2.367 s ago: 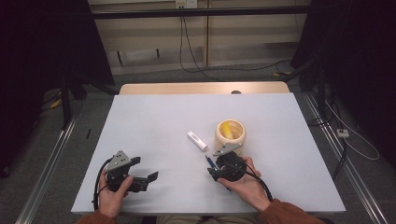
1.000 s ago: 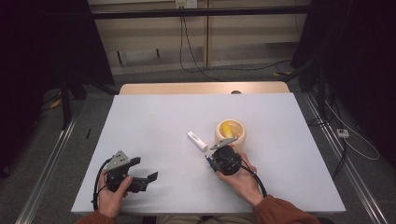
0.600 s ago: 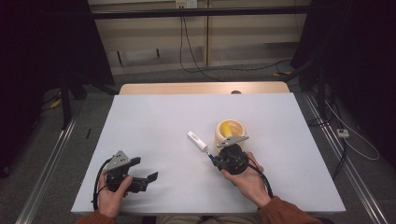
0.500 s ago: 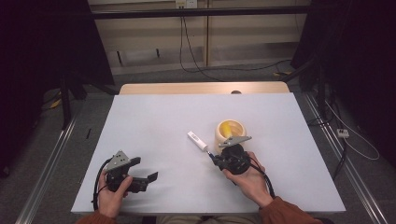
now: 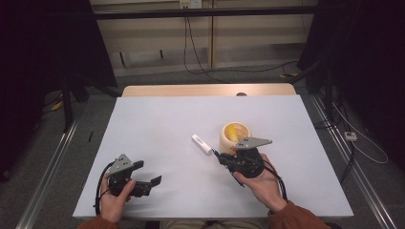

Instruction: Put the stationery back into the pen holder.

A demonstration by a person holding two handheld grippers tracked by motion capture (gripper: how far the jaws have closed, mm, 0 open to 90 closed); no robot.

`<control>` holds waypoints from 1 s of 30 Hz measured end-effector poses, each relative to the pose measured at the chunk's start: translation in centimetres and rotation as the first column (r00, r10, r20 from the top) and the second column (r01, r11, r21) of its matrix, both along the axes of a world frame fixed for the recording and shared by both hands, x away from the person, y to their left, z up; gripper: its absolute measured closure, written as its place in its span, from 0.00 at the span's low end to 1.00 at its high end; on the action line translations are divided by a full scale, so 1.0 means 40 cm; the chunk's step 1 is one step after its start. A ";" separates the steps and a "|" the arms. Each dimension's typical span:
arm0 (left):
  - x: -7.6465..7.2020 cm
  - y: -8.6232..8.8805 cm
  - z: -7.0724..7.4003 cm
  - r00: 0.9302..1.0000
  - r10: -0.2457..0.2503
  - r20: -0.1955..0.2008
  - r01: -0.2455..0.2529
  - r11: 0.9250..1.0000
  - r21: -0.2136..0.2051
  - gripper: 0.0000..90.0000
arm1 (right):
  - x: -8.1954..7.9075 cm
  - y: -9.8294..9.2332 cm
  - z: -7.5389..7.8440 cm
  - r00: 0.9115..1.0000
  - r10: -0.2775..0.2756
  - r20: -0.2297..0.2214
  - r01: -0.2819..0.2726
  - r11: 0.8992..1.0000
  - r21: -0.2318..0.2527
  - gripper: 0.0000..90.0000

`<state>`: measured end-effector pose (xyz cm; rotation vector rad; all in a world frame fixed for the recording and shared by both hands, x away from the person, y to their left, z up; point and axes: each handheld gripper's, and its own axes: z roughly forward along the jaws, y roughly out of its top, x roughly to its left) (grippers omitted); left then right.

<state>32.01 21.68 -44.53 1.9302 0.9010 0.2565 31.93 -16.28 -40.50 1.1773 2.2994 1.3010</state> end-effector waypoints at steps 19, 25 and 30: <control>0.001 -0.001 -0.001 1.000 -0.001 0.001 0.001 1.000 -0.002 0.07 | 0.006 -0.042 0.047 0.990 -0.004 0.144 -0.010 0.996 0.093 0.90; 0.000 0.000 -0.001 1.000 0.006 0.004 -0.006 1.000 -0.003 0.06 | 0.017 -0.068 0.065 0.982 -0.044 0.183 0.015 0.988 0.154 0.90; 0.001 -0.004 -0.002 1.000 -0.001 0.004 0.001 1.000 0.004 0.07 | 0.031 -0.083 0.106 0.965 -0.060 0.254 0.009 0.980 0.197 0.90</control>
